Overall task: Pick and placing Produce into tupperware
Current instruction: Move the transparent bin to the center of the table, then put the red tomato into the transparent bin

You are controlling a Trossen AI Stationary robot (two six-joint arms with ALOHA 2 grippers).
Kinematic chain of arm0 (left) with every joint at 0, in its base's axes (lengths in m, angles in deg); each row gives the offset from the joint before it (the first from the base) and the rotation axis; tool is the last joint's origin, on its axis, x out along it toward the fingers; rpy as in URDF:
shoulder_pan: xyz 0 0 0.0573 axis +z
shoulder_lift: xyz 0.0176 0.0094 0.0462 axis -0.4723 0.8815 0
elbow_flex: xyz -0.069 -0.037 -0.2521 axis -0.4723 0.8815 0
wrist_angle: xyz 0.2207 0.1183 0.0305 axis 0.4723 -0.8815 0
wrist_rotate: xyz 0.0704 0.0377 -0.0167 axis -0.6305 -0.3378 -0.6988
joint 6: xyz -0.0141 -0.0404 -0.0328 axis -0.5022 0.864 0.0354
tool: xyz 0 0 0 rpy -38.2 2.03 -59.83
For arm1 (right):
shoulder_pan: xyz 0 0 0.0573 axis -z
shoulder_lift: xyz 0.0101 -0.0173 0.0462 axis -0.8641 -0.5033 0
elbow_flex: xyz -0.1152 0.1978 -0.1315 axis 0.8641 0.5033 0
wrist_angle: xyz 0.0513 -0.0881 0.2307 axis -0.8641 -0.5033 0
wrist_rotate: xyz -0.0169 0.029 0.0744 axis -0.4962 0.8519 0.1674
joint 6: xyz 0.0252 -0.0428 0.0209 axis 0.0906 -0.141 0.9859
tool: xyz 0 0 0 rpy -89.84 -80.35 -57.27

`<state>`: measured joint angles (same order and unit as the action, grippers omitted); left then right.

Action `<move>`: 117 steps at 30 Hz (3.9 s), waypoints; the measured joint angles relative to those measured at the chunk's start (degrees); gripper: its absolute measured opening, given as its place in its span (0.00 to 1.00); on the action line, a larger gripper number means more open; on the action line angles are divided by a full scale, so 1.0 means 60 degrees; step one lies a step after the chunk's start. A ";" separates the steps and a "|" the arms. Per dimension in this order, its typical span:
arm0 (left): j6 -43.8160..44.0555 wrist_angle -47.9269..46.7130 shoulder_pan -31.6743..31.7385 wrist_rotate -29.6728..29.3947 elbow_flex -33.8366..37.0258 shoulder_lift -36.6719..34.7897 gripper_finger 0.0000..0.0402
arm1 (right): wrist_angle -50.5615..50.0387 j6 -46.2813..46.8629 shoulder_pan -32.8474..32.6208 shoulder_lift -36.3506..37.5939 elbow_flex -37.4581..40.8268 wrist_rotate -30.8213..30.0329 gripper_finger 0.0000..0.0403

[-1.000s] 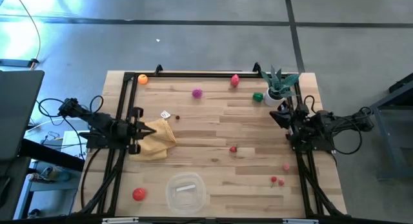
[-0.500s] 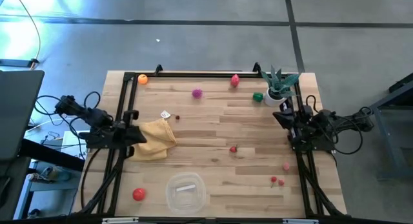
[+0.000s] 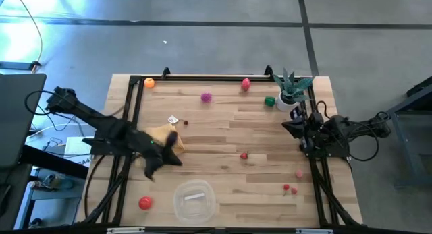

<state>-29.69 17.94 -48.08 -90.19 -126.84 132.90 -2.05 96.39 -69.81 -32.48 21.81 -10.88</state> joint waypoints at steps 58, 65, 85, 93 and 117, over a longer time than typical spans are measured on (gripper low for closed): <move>-0.0072 -0.1176 0.1643 -0.0278 -0.4632 0.8919 0.00 | -0.1784 0.0995 -0.0001 0.0004 -0.0004 -0.0011 0.00; -0.0547 -0.0613 0.2179 0.0433 -0.4628 0.9002 0.00 | -0.1788 0.0992 -0.0002 0.0004 -0.0004 -0.0011 0.00; -0.1241 0.0265 0.2849 0.0415 -0.5086 0.9108 0.00 | -0.1953 0.0992 0.0000 0.0004 -0.0004 -0.0015 0.00; -0.1254 -0.0066 0.2834 0.0406 -0.5211 0.9108 0.00 | -0.1991 0.0992 0.0000 0.0004 -0.0004 -0.0015 0.00; 0.2089 -0.6172 0.2816 -0.1408 -0.7921 0.9060 0.00 | -0.1992 0.0989 0.0000 0.0004 -0.0004 -0.0015 0.00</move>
<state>-17.16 -19.09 -31.19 -98.63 -174.37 187.26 -14.00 102.33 -69.81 -32.46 21.78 -10.97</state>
